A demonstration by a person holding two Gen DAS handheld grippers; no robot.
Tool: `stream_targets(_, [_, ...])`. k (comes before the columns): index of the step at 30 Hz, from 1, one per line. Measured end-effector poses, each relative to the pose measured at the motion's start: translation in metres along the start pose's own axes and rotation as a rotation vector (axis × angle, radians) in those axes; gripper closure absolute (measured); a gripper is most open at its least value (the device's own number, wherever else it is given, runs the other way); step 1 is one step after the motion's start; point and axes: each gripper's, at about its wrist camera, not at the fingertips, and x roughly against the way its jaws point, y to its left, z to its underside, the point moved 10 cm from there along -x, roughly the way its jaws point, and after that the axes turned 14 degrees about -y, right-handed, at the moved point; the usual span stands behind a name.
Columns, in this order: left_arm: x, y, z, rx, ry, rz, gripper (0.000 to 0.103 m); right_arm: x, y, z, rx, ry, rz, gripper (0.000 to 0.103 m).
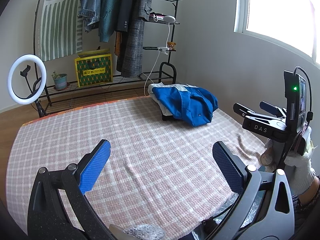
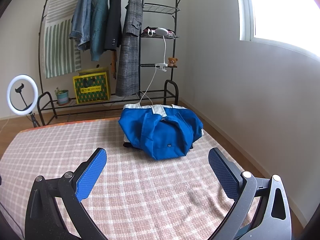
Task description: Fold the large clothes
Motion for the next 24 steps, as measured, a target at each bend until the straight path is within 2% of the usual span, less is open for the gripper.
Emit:
stream_targets(14, [-0.001, -0.004, -0.009, -0.009, -0.016, -0.017, 0.000, 0.001, 0.001, 0.003, 0.001, 0.005, 0.000, 0.002])
stream_targets(24, [-0.008, 0.000, -0.013, 0.043, -0.040, -0.042, 0.000, 0.001, 0.001, 0.004, -0.001, 0.011, 0.002, 0.002])
